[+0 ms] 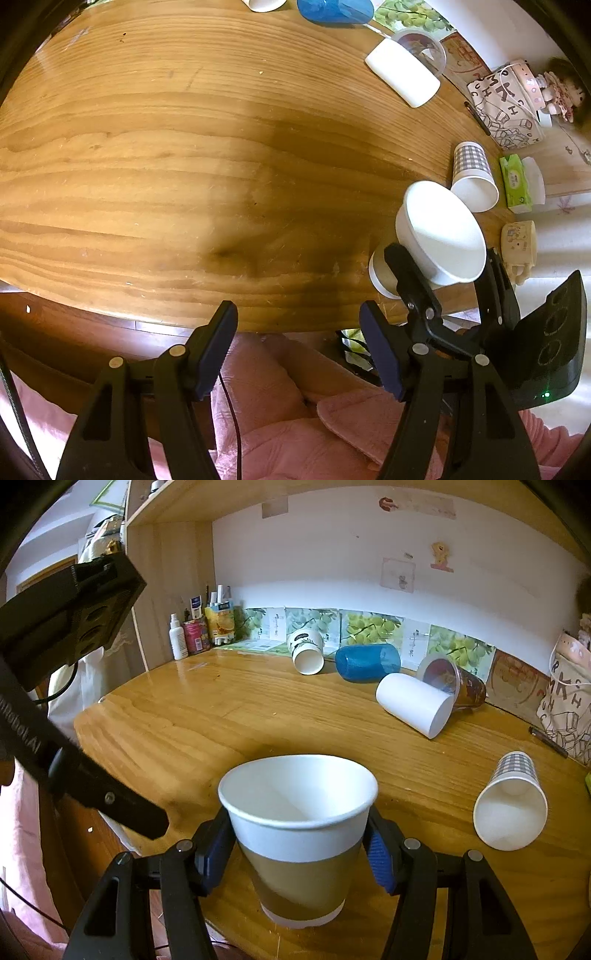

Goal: Flip cup upright
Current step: 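Rotate the held cup with the right gripper until its opening faces up, then lower the cup upright onto the desk and open the right gripper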

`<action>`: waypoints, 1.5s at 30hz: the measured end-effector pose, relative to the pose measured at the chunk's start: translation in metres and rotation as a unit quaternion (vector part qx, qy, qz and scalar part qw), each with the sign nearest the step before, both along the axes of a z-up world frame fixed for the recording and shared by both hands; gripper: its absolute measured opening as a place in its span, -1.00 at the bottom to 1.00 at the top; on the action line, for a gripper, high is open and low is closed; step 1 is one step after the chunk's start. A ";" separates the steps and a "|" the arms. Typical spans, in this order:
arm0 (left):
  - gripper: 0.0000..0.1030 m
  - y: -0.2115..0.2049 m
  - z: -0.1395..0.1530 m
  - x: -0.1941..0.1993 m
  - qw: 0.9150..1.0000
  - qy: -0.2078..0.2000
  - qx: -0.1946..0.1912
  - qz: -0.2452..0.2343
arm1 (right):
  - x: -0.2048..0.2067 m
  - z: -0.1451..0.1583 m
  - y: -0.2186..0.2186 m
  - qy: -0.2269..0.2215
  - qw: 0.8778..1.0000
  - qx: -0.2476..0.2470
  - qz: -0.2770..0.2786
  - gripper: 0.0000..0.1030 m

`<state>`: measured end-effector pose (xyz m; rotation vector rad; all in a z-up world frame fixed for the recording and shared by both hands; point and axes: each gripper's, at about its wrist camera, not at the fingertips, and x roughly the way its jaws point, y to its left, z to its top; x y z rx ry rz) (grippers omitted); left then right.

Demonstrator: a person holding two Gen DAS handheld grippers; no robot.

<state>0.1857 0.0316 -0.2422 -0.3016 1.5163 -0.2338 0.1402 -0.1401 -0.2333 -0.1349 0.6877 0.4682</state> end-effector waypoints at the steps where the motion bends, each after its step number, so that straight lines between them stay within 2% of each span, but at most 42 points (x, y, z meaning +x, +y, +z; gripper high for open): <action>1: 0.40 -0.001 0.000 -0.001 1.000 -0.001 0.000 0.000 | -0.002 0.000 -0.001 0.000 1.000 0.000 0.001 0.24; 15: 0.40 -0.006 0.002 -0.008 1.000 -0.006 -0.005 -0.009 | -0.018 -0.002 -0.007 0.000 1.000 -0.010 0.013 0.26; 18: 0.40 -0.009 0.002 -0.011 1.000 -0.005 -0.005 -0.010 | -0.017 -0.007 -0.008 0.016 1.000 -0.017 0.014 0.25; 20: 0.40 -0.011 0.003 -0.012 1.000 -0.007 -0.004 -0.012 | -0.017 -0.012 -0.009 0.042 0.999 -0.017 0.009 0.23; 29: 0.40 -0.016 0.004 -0.016 1.000 -0.007 -0.003 -0.008 | -0.020 -0.019 -0.010 0.061 0.998 -0.020 0.010 0.25; 38: 0.40 -0.015 0.004 -0.025 1.000 -0.012 0.005 0.008 | -0.030 -0.021 -0.018 0.091 0.995 -0.030 0.020 0.52; 45: 0.40 -0.016 -0.001 -0.038 0.999 -0.027 0.013 0.037 | -0.043 -0.023 -0.042 0.130 0.990 -0.053 -0.023 0.62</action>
